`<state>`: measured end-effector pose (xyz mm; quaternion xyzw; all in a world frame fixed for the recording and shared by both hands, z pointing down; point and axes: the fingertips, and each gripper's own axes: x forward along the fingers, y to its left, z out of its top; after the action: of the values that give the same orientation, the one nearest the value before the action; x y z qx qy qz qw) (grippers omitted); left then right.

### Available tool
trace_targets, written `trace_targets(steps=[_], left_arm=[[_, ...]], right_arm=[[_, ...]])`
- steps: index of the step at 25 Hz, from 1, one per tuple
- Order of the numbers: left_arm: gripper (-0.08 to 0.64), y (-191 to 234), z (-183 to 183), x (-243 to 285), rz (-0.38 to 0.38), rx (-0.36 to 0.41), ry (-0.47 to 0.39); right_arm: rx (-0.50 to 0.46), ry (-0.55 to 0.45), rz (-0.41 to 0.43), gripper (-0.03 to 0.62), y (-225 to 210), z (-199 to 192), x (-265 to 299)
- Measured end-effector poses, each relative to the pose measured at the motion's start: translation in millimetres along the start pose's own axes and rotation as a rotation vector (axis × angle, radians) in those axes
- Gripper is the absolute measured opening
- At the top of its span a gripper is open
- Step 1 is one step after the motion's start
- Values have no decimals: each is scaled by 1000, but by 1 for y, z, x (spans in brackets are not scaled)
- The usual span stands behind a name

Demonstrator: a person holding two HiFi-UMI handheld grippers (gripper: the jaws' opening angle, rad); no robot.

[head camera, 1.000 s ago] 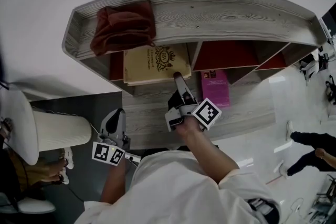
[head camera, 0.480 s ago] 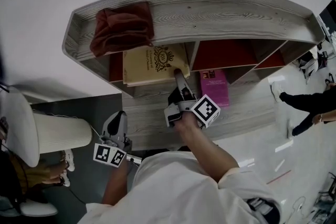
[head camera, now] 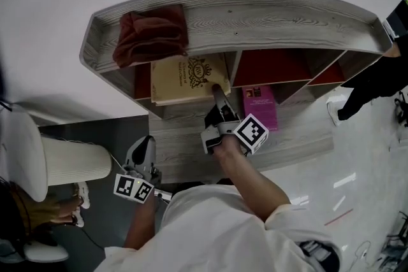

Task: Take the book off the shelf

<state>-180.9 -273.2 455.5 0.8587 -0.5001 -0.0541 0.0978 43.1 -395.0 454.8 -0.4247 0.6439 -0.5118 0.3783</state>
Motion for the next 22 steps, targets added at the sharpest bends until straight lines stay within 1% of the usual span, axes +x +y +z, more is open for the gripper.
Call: trace_targets(steps=[5, 11, 16, 22], left_arm=[[20, -5, 1, -2, -8, 1, 1], [20, -8, 5, -3, -15, 8, -6], [20, -7, 11, -6, -7, 17, -15], [20, -8, 21, -9, -7, 31, -32]], right_arm=[[13, 14, 5, 235, 1, 1, -4], [50, 33, 11, 227, 4, -4, -15], [56, 45, 23, 224, 7, -4, -27], [42, 63, 46, 221, 11, -3, -47]])
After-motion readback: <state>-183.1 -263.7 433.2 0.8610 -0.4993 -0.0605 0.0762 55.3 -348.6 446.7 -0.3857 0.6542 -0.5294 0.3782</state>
